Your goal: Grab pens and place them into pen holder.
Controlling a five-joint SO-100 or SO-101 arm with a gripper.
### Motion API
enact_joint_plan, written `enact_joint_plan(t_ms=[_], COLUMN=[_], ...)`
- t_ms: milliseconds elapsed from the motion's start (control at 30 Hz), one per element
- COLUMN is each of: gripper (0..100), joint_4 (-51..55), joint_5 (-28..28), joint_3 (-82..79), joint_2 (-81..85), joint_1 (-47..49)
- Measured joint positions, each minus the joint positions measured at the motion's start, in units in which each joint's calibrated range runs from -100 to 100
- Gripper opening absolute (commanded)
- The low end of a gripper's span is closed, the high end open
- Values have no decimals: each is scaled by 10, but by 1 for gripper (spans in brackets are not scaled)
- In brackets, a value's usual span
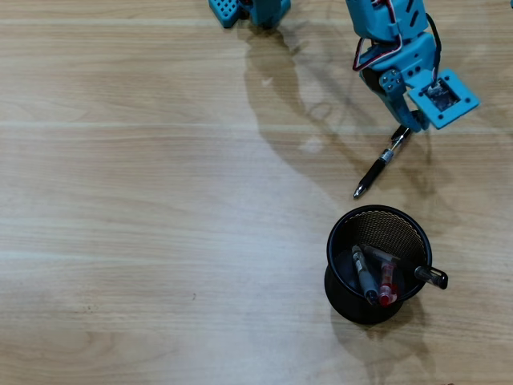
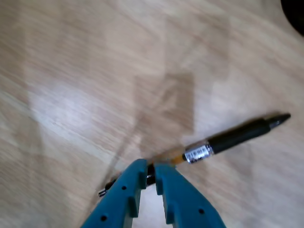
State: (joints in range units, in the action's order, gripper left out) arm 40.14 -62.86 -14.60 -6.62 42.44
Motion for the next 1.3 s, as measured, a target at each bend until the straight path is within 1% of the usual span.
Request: enact_joint_plan(t_ms=[67,100,167,300,367,533,600,767,867,1000,1300], gripper=[2,2,2,2,2,2,2,2,2,2,2], joint_4=[43,94,131,257,293,317,318,323,365,394,400], joint_5=[-27,-52,-68,-92,-103,-138,-143,-145,-145,-145,-154], joint_3=[5,21,41,119,138,170,188,252,327,393,413], joint_2=[-1,-1,-4,-6,-6,-37,-56,-118,-169,-211,-222], joint_1=[-2,-1,0,-11,-16,-17,-18,-23,-22,-22,-23])
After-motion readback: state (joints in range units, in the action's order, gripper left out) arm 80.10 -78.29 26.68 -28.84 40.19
